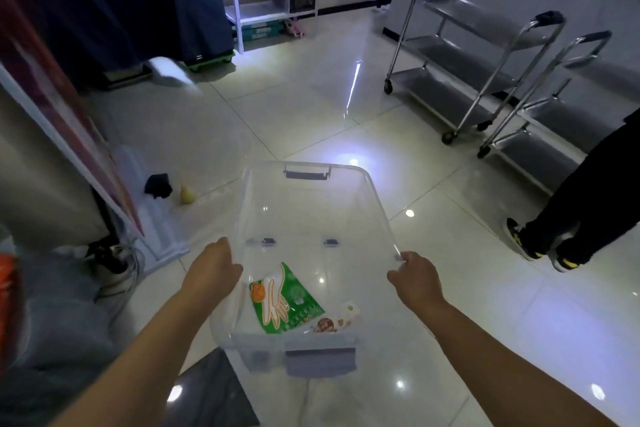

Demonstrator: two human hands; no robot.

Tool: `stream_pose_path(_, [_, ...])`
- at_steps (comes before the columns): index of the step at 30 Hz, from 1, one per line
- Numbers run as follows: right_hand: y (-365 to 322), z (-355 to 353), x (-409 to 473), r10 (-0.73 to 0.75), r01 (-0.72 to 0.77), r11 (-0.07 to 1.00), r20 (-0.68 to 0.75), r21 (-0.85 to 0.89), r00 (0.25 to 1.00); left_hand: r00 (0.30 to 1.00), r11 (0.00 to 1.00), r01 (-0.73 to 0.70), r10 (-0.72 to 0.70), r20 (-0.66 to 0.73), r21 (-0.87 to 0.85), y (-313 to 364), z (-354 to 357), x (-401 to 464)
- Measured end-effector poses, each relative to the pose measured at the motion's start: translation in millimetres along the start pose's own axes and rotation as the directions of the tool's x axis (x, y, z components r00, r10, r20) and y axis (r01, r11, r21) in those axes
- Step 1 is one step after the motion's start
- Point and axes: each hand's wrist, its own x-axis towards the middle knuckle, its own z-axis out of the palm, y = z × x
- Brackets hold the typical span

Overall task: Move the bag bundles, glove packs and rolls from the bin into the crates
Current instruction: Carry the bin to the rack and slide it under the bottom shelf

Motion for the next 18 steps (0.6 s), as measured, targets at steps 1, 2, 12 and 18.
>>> stream_pose_path(1, [-12.0, -4.1, 28.2, -0.009, 0.009, 1.0, 0.014, -0.001, 1.0, 1.0, 1.0, 0.015, -0.015, -0.001, 0.007, 11.2, -3.2, 21.5])
stream_pose_path(2, [-25.1, -7.6, 55.3, -0.03, 0.03, 1.0, 0.029, 0.0, 0.999, 1.0, 1.0, 0.027, -0.027, -0.003, 0.006, 21.6, -6.5, 43.4])
stream_pose_path(12, [-153.3, -1.8, 286.6, -0.161, 0.164, 0.986, 0.115, -0.022, 0.98, 0.987, 0.989, 0.144, -0.146, -0.064, -0.042, 67.2, -36.8, 247.2])
stream_pose_path(18, [-232.1, 25.4, 423.7, -0.159, 0.164, 0.985, 0.087, -0.058, 0.983, 0.99, 0.989, 0.136, -0.138, -0.027, -0.056, 89.2, -67.0, 417.6])
